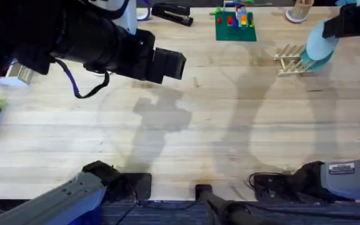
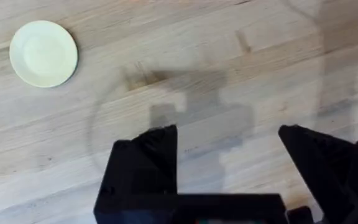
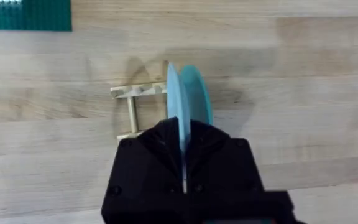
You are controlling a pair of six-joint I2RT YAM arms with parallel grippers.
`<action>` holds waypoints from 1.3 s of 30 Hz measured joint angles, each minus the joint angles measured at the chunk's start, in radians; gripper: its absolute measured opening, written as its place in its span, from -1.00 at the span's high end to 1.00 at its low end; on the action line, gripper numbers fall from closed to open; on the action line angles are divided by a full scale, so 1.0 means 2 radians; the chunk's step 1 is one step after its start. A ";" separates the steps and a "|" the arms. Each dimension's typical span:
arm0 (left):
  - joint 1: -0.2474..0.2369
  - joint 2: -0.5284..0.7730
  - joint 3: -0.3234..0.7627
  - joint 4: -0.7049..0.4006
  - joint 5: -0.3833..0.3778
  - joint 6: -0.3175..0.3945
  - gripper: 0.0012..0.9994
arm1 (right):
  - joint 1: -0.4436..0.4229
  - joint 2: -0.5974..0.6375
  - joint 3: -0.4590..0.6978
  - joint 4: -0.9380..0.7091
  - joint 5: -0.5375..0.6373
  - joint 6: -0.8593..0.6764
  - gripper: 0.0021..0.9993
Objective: Pick up the plates from the table one by one and place each into a slot on the dish rack.
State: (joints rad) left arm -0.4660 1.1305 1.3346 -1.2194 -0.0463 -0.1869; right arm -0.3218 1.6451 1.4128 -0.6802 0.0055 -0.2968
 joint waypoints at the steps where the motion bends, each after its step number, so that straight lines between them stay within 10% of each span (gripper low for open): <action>1: 0.000 0.000 0.000 0.000 0.000 0.000 -0.99 | 0.000 0.000 0.000 0.000 0.000 0.000 0.94; 33: 0.000 0.000 0.000 0.000 0.000 0.000 -0.99 | 0.000 0.038 0.000 0.003 -0.002 0.000 0.94; 39: 0.000 0.000 0.000 0.000 0.000 0.000 -0.99 | 0.000 0.038 0.000 0.001 -0.002 0.000 0.69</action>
State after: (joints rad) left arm -0.4660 1.1305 1.3346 -1.2194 -0.0463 -0.1870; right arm -0.3218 1.7217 1.4132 -0.6781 0.0016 -0.2967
